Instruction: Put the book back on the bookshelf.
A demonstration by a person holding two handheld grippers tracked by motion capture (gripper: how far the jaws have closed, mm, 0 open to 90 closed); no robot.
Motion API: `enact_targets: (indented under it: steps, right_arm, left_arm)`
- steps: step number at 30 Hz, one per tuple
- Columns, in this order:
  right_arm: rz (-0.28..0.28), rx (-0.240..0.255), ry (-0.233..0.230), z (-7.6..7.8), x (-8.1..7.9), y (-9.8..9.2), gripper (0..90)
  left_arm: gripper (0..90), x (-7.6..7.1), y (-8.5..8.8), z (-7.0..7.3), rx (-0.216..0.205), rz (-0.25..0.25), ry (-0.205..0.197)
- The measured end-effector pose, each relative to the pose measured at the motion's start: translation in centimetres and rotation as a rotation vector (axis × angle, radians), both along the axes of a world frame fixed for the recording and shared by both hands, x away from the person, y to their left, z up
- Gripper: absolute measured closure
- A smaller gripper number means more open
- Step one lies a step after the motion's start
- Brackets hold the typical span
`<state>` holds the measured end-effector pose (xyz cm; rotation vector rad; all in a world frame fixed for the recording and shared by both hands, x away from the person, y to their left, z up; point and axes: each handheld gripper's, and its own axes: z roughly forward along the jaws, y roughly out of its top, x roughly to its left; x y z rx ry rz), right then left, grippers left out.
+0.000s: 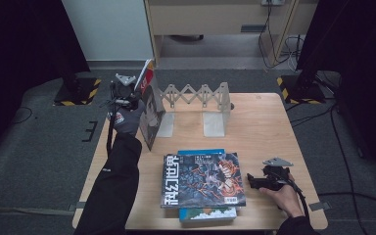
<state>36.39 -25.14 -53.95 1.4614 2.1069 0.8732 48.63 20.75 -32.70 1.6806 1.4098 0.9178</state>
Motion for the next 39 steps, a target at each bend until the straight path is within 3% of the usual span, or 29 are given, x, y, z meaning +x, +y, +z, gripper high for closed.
enact_targets:
  steps: [5,23,28,39]
  right_arm:
    - [0.000,0.000,0.000,0.00,0.00,0.00,0.4]
    - [0.004,-0.001,0.004,0.02,-0.03,0.03,0.4]
    - [0.006,-0.002,0.003,0.01,-0.04,0.03,0.4]
    - [0.007,-0.002,0.004,0.02,-0.04,0.03,0.4]
  left_arm:
    - [86.2,-0.06,-0.17,-0.21,-0.003,0.007,-0.015]
    - [85.5,-0.24,-0.25,-0.27,-0.024,-0.006,-0.002]
    - [86.0,-0.33,-0.02,-0.48,-0.030,0.033,-0.015]
    - [85.6,-0.58,0.15,-0.54,-0.024,0.040,-0.010]
